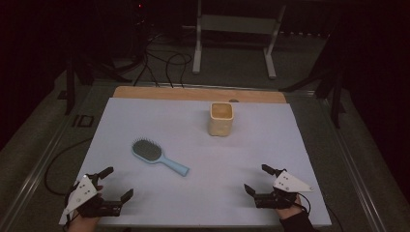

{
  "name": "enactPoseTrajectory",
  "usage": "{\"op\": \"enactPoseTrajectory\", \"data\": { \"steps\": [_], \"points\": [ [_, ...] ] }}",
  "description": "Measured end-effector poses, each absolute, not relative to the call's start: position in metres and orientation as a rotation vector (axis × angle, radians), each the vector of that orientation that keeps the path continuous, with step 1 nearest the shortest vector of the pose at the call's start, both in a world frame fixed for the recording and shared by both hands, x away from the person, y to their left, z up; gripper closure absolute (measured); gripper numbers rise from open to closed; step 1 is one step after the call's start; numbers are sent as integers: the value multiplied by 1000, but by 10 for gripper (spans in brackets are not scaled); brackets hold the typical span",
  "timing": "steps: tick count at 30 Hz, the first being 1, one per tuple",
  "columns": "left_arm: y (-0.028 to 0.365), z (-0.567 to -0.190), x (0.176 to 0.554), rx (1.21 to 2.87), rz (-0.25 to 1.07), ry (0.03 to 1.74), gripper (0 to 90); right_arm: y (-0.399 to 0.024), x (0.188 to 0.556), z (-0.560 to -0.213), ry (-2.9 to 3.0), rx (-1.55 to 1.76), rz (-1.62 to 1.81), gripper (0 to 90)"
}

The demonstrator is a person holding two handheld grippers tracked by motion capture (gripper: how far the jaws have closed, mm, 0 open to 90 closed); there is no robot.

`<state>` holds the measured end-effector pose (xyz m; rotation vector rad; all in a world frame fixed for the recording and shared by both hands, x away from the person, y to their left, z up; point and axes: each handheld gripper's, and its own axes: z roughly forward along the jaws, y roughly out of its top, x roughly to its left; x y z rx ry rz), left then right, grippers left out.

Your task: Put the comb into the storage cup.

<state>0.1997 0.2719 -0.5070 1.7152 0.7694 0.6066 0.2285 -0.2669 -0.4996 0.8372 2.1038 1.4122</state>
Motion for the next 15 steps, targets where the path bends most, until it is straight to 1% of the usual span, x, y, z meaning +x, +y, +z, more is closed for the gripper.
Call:
{"op": "enactPoseTrajectory", "data": {
  "steps": [9, 15],
  "points": [
    [267, -510, 206, 1718, 588, 769, 0, -268, 233, -507, 2134, 815, 1394, 80],
    [264, -509, 201, 1732, 610, 721, 0, -264, 230, -506, 2142, 812, 1371, 81]
  ]
}}
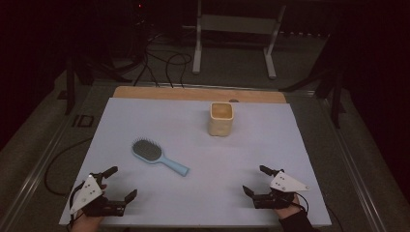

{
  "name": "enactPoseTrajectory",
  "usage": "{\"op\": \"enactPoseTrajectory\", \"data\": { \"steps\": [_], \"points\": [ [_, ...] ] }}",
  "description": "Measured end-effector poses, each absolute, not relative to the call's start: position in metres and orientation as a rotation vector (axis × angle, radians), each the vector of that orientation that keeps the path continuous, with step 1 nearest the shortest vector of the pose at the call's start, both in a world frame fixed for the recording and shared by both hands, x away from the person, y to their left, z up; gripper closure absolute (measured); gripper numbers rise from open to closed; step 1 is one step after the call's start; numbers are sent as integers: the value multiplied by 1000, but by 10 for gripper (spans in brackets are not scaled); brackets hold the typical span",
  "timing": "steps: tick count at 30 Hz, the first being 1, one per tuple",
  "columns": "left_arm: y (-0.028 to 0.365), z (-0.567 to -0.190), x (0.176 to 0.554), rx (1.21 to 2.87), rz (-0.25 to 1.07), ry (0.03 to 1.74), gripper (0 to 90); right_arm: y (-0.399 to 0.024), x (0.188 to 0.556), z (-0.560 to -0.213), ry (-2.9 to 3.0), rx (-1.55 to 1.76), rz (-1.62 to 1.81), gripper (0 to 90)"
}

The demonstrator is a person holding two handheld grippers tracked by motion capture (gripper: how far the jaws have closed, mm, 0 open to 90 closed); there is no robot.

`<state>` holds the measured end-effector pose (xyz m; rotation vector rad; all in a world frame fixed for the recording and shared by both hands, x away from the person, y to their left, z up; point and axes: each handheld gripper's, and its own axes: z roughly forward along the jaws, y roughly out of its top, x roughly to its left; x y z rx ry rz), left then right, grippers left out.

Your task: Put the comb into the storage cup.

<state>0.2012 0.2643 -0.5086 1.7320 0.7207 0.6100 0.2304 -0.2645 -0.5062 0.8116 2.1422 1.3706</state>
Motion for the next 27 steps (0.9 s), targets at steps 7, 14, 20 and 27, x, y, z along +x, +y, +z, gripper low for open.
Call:
{"op": "enactPoseTrajectory", "data": {
  "steps": [7, 14, 20, 27],
  "points": [
    [265, -504, 197, 1727, 599, 694, 0, -261, 227, -500, 2111, 792, 1376, 81],
    [257, -498, 199, 1732, 564, 676, 0, -259, 228, -502, 2104, 808, 1377, 81],
    [251, -495, 201, 1760, 525, 670, 0, -257, 226, -500, 2099, 783, 1360, 82],
    [246, -476, 204, 1785, 502, 674, 0, -257, 224, -499, 2091, 778, 1358, 82]
  ]
}}
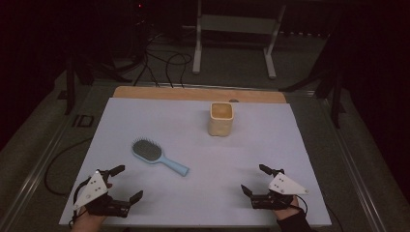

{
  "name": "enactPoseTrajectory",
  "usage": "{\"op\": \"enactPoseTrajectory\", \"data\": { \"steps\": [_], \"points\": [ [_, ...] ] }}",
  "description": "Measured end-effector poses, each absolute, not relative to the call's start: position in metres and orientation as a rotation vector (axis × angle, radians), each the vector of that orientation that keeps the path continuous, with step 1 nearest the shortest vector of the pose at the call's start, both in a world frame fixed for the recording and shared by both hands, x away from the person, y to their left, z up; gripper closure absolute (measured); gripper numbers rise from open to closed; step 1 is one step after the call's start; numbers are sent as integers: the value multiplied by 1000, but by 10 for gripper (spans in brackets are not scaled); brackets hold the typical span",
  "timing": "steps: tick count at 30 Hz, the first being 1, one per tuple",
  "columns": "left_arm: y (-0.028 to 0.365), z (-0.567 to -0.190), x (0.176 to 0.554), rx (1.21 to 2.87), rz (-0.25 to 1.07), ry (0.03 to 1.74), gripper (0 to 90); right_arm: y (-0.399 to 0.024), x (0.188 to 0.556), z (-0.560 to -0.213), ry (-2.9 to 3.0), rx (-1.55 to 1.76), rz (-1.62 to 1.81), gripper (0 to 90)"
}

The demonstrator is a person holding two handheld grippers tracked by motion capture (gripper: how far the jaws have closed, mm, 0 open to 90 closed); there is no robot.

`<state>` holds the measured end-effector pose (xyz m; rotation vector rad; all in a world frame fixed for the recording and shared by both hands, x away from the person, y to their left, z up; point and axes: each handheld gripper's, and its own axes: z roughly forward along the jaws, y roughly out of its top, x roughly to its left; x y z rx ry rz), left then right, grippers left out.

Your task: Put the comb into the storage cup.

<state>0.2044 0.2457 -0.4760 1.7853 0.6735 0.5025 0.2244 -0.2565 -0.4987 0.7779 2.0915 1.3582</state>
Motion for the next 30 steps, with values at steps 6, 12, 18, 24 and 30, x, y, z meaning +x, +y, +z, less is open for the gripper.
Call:
{"op": "enactPoseTrajectory", "data": {
  "steps": [6, 12, 18, 24, 30],
  "points": [
    [243, -459, 211, 1786, 502, 667, 0, -256, 224, -498, 2086, 768, 1359, 82],
    [239, -448, 217, 1813, 505, 679, 0, -256, 223, -497, 2080, 768, 1360, 82],
    [232, -439, 222, 1836, 487, 682, 0, -257, 224, -498, 2081, 771, 1367, 83],
    [225, -429, 228, 1864, 469, 681, 0, -257, 224, -497, 2075, 777, 1373, 83],
    [215, -421, 236, 1882, 433, 685, 0, -257, 224, -497, 2081, 782, 1378, 83]
  ]
}}
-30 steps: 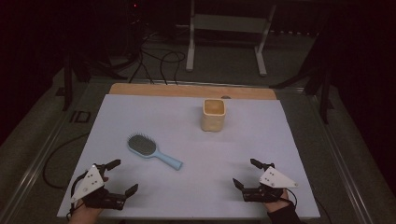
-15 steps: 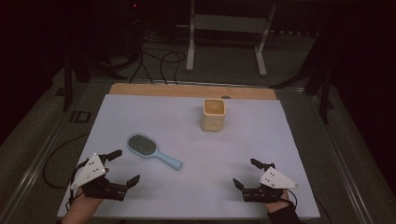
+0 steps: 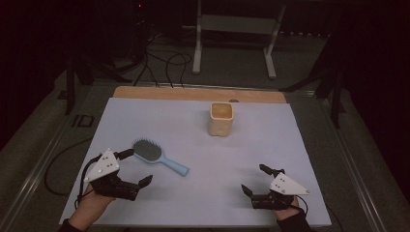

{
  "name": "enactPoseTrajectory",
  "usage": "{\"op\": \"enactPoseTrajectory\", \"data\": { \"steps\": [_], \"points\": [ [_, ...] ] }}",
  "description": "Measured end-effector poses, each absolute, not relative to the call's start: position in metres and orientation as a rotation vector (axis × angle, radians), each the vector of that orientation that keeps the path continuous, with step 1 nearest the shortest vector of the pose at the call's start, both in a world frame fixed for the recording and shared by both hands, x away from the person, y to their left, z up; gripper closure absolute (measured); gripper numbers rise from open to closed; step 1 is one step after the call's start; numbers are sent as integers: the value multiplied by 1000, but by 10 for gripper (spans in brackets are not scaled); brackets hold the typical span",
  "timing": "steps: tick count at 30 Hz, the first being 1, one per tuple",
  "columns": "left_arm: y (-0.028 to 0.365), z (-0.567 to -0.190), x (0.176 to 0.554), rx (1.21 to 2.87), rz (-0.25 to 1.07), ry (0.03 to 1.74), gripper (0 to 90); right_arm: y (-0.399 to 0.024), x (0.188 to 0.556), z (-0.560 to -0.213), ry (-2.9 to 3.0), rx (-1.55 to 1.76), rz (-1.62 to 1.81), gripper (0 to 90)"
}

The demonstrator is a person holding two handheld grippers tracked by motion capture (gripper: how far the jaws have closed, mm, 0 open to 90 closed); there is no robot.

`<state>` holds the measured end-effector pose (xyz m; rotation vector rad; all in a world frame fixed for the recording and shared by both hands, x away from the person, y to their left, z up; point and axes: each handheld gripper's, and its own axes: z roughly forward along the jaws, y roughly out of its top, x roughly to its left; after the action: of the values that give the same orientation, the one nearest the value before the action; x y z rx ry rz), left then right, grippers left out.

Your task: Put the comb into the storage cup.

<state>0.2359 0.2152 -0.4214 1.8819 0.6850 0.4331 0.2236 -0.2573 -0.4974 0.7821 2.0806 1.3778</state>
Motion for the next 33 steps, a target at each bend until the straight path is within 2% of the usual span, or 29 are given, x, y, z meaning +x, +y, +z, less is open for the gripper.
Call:
{"op": "enactPoseTrajectory", "data": {
  "steps": [15, 28, 33],
  "points": [
    [180, -415, 258, 1956, 417, 663, 0, -257, 223, -497, 2083, 781, 1384, 83],
    [145, -427, 278, 1984, 359, 663, 0, -258, 223, -496, 2081, 777, 1393, 83],
    [137, -435, 288, 1998, 359, 675, 28, -258, 223, -496, 2080, 779, 1398, 83]
  ]
}}
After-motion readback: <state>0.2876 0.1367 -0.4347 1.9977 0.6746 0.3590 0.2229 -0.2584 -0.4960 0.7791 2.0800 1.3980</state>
